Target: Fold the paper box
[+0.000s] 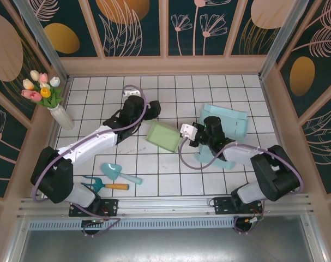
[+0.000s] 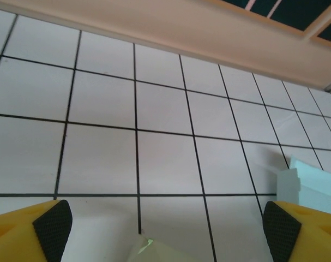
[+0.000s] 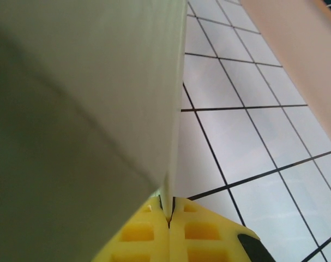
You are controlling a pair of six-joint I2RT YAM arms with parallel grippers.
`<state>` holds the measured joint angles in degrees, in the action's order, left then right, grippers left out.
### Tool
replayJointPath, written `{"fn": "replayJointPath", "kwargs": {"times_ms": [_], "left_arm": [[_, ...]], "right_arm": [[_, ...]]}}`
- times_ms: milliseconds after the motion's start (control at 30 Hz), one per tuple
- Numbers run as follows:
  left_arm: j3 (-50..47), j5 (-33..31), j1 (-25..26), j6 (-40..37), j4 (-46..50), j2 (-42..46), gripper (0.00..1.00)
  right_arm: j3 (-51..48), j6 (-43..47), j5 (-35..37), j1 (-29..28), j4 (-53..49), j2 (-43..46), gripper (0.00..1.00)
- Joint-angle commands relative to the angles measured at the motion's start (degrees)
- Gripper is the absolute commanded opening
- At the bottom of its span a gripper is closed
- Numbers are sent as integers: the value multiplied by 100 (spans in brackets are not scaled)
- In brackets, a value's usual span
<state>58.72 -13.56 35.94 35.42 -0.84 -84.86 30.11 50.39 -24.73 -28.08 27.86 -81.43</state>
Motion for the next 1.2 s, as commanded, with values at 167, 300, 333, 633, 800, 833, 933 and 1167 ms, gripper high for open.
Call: {"fn": "replayJointPath", "kwargs": {"times_ms": [167,300,333,633,800,833,933,1167], "left_arm": [[97,1447,-17,332,-154,40,83],[20,1931,-9,484,-232,39,78],[-5,1954,-2,484,-216,60,78],[-49,1401,-4,235,416,144,77],[-175,1649,-1,393,243,155,74],[-198,1700,-2,445,173,184,74],[-204,1885,14,584,78,211,74],[-420,2196,76,908,-310,223,73]], "right_arm": [[-93,-279,-471,20,358,180,0],[-84,-312,-395,20,343,199,0],[-76,-319,-344,21,350,193,0],[-75,-373,-191,21,418,180,0],[-75,-395,-131,8,413,190,0],[-76,-379,-102,0,408,177,0],[-49,-318,52,-56,375,129,0],[45,-174,329,-204,223,-12,0]]}}
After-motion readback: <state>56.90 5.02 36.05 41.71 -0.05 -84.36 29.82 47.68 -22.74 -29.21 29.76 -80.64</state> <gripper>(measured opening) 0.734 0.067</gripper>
